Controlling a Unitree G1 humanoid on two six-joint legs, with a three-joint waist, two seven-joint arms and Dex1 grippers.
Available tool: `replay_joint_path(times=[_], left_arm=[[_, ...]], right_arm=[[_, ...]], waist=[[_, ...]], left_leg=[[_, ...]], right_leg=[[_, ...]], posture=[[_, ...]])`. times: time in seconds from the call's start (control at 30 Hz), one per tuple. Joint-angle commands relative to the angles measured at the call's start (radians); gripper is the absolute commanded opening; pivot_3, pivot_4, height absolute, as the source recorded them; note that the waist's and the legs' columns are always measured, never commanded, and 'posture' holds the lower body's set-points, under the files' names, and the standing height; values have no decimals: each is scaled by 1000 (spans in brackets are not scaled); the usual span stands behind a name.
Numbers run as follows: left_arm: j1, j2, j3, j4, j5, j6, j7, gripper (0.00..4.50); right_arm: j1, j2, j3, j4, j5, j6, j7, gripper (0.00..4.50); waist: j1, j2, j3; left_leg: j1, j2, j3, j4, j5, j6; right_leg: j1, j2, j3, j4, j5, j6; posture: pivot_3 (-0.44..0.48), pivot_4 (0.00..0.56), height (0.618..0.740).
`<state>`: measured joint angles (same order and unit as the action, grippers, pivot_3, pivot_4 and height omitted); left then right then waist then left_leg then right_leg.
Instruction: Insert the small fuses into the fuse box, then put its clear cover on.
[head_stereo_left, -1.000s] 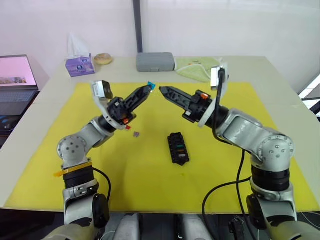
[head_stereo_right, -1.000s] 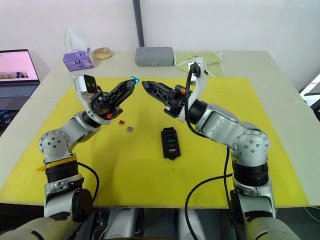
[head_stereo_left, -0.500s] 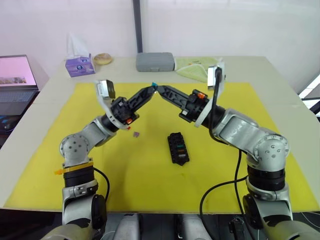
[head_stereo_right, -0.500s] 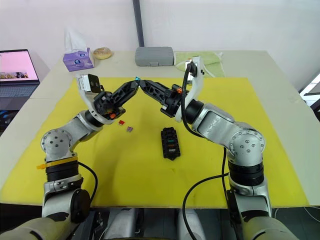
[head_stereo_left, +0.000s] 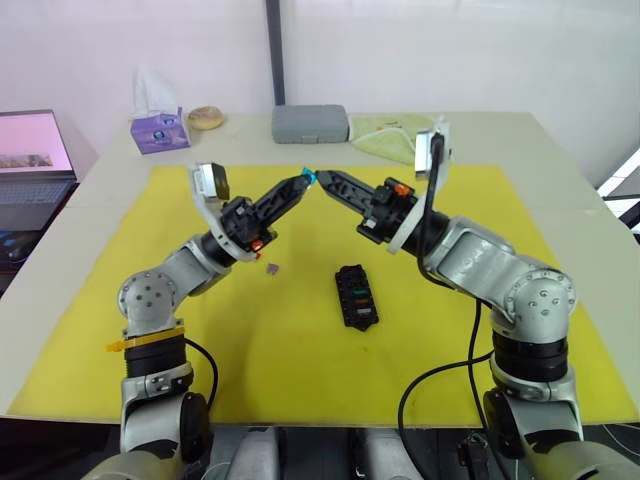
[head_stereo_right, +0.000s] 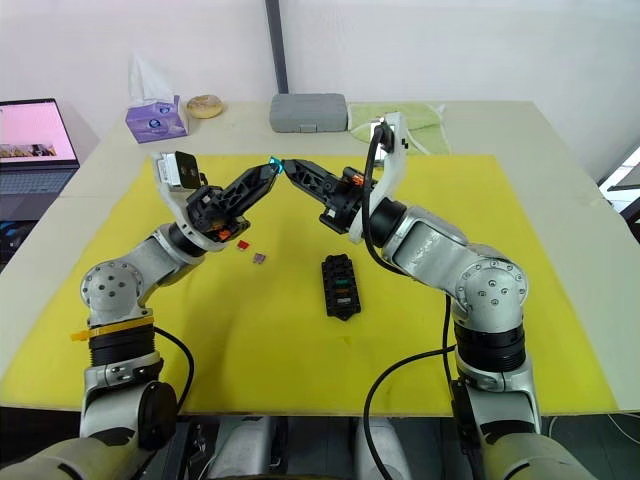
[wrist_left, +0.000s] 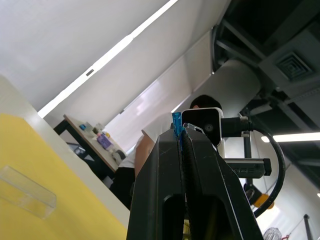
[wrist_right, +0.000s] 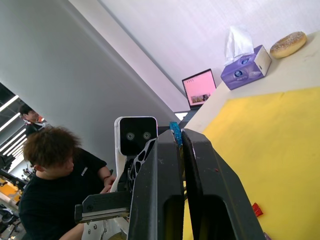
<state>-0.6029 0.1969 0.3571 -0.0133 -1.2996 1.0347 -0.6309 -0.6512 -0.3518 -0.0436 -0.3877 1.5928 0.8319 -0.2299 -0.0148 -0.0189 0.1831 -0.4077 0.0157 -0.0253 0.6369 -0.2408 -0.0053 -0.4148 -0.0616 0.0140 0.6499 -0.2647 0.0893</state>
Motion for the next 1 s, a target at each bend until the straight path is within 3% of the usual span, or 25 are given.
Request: replay_joint_path(times=[0.03, 0.3, 0.43, 0.93, 1.0], left_arm=[[-5, 11, -13, -36, -24, -14, -6, 0], [-2, 13, -16, -38, -34, -22, -2, 0], [-3, 18, -16, -33, -42, -28, -1, 0], [-5, 19, -28, -33, -49, -40, 1, 0], [-4, 19, -28, -34, -49, -39, 1, 0]], right_arm=[[-18, 10, 0, -17, 14, -10, 3, 25], [-13, 10, -1, -22, 16, -12, 5, 25], [-12, 12, -3, -20, 14, -16, 2, 1457], [-11, 25, 1, -16, 2, -16, 8, 1457], [-11, 26, 2, -17, 1, -16, 9, 937]], waist=[[0, 0, 0], [0, 0, 0], [0, 0, 0], [0, 0, 0], [0, 0, 0]], left_leg=[[0, 0, 0, 0, 0, 0], [0, 0, 0, 0, 0, 0], [0, 0, 0, 0, 0, 0], [0, 0, 0, 0, 0, 0], [0, 0, 0, -1, 0, 0]], right_leg=[[0, 0, 0, 0, 0, 0], [0, 0, 0, 0, 0, 0], [0, 0, 0, 0, 0, 0], [0, 0, 0, 0, 0, 0], [0, 0, 0, -1, 0, 0]], posture=[[0, 150, 740], [0, 150, 740], [0, 150, 740], [0, 150, 740], [0, 150, 740]])
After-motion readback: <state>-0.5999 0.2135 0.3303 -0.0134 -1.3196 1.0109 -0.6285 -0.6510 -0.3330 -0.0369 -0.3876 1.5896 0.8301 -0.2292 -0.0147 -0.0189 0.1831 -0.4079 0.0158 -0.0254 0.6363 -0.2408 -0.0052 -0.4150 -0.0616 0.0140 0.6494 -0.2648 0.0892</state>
